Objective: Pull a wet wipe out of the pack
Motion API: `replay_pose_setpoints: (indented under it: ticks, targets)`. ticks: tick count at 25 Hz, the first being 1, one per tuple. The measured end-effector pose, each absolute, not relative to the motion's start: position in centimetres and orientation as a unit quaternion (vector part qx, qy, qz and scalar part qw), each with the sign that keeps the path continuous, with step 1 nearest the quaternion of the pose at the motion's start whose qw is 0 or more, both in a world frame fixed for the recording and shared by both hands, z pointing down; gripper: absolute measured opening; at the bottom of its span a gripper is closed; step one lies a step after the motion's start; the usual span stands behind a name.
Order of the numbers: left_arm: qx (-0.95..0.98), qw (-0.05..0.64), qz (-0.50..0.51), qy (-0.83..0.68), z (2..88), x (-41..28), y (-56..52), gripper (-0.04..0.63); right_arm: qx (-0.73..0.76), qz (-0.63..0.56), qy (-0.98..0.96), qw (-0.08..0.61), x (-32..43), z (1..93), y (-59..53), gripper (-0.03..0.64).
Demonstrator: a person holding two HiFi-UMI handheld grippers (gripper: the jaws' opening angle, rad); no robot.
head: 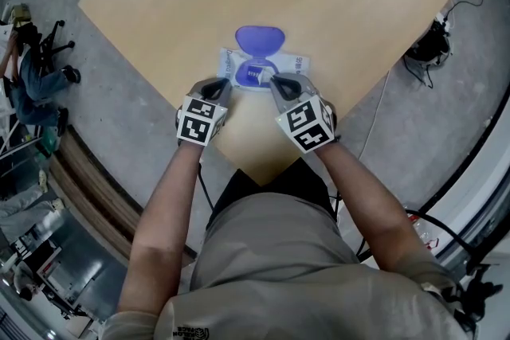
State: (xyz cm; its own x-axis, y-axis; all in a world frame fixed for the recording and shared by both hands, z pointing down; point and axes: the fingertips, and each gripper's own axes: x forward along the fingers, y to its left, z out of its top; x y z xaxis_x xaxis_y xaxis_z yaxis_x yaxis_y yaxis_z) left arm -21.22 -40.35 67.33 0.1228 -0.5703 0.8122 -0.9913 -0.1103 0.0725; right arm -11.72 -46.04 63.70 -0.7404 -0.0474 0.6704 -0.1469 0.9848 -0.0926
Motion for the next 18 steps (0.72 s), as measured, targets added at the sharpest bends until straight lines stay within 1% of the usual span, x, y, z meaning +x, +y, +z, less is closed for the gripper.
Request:
replay_pose_setpoints:
  ticks: [18]
  targets:
    - [0.664,0.331,0.313,-0.593,67.3,-21.2,-40.4,0.006,0.102,0.097,-0.928,0.344,-8.0,62.9,-48.3,0.005]
